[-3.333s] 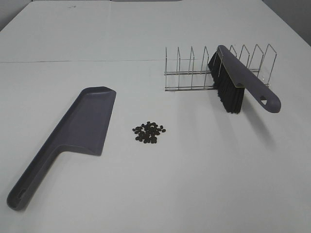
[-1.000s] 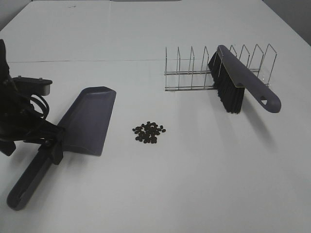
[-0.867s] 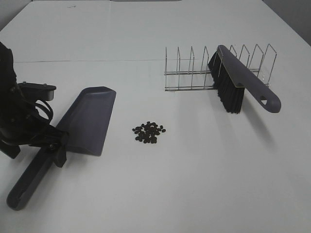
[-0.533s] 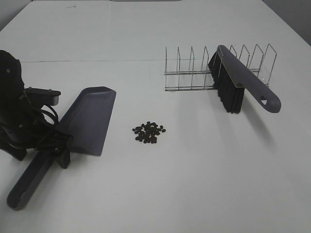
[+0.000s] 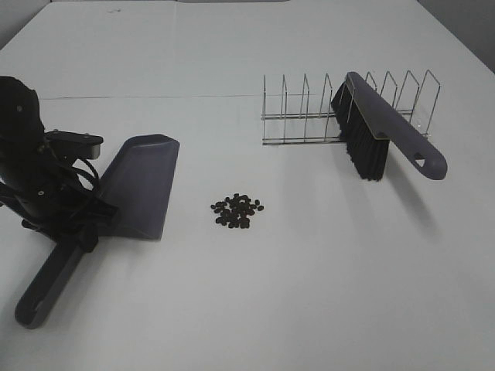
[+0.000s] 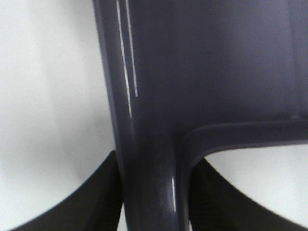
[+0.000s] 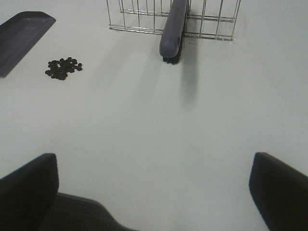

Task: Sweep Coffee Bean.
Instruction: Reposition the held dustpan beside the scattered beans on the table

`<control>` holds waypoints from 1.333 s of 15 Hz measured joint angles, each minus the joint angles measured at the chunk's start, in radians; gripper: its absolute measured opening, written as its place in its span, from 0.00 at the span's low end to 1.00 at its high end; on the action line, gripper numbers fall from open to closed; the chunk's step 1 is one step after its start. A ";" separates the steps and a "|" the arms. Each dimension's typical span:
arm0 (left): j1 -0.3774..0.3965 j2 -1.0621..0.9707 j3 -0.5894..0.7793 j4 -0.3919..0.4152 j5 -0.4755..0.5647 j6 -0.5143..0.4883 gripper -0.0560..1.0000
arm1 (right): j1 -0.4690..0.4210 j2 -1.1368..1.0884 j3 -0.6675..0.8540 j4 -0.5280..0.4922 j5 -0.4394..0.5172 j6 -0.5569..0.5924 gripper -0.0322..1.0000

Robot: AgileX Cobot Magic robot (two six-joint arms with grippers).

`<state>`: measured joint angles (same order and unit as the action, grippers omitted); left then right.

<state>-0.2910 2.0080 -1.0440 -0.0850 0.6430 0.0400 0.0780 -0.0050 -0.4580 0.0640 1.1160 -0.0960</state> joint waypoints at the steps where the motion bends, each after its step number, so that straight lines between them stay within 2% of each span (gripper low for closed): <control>1: 0.000 0.001 0.000 -0.005 0.003 0.026 0.38 | 0.000 0.000 0.000 0.000 0.000 0.000 0.98; 3: 0.000 0.001 0.000 -0.010 0.005 0.056 0.38 | 0.000 0.000 0.000 0.000 0.000 0.000 0.98; 8: 0.000 -0.007 0.000 -0.039 0.004 0.057 0.38 | 0.000 0.000 0.000 0.000 0.000 0.000 0.98; 10: 0.000 -0.040 0.009 -0.025 0.067 0.010 0.38 | 0.000 0.000 0.000 0.000 0.000 0.000 0.98; 13: 0.000 -0.082 0.020 -0.016 0.126 -0.003 0.38 | 0.000 0.000 0.000 0.000 0.000 0.000 0.98; 20: 0.000 -0.168 0.106 -0.014 0.104 -0.006 0.38 | 0.000 0.015 0.000 -0.001 -0.001 0.019 0.98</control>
<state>-0.2910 1.8400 -0.9380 -0.0990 0.7470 0.0340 0.0780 0.0100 -0.4580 0.0630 1.1150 -0.0770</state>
